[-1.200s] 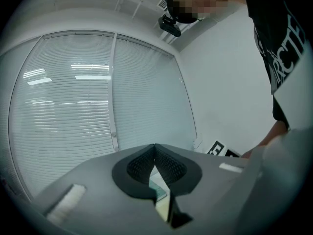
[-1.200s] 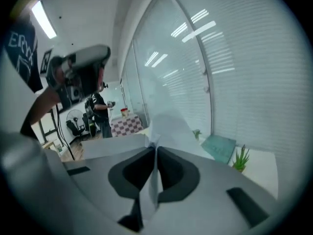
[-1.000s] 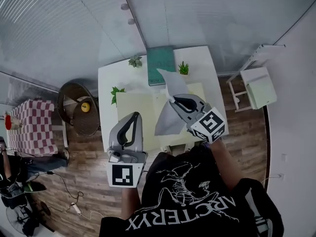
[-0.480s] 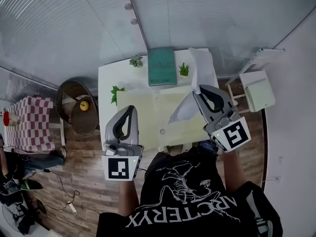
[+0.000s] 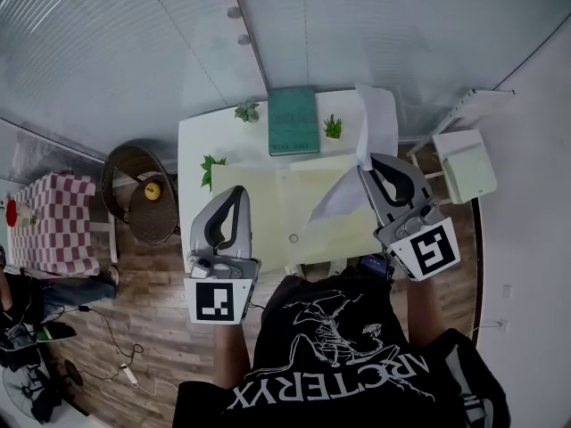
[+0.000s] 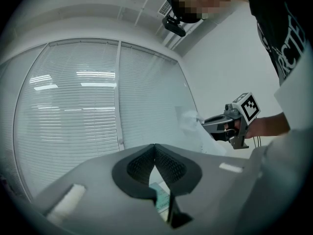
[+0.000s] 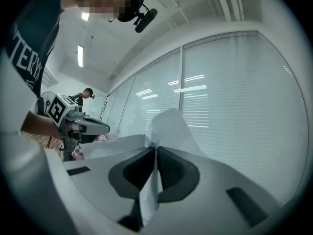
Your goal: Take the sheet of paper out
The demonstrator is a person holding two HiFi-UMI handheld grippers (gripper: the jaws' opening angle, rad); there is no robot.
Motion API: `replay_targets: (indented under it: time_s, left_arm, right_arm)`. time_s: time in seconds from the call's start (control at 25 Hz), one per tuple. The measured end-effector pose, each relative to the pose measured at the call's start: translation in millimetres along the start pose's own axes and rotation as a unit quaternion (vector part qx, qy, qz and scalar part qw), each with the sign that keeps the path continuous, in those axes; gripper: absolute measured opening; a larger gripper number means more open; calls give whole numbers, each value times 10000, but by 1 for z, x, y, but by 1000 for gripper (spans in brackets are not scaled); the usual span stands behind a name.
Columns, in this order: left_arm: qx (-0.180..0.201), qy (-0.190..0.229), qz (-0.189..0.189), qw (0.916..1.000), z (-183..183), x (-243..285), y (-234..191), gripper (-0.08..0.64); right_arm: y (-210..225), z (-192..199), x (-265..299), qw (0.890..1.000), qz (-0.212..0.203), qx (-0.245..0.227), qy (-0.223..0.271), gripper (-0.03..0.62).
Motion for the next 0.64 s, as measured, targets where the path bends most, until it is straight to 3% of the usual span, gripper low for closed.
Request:
replay_targets:
  time_s: [0.64]
  left_arm:
    - [23, -9, 105, 9999, -2, 0, 3, 12]
  right_arm:
    - [-4, 2, -3, 9999, 21, 110, -56, 26]
Point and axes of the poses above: the fingertips, and each gripper's own axes: x forward along the fingers, y to its right, z out of its underside, the point moved 3 cm from there along -x, backward along the fingers, and after that the axes turned 4 degrees about y, right-handed, at the moved point
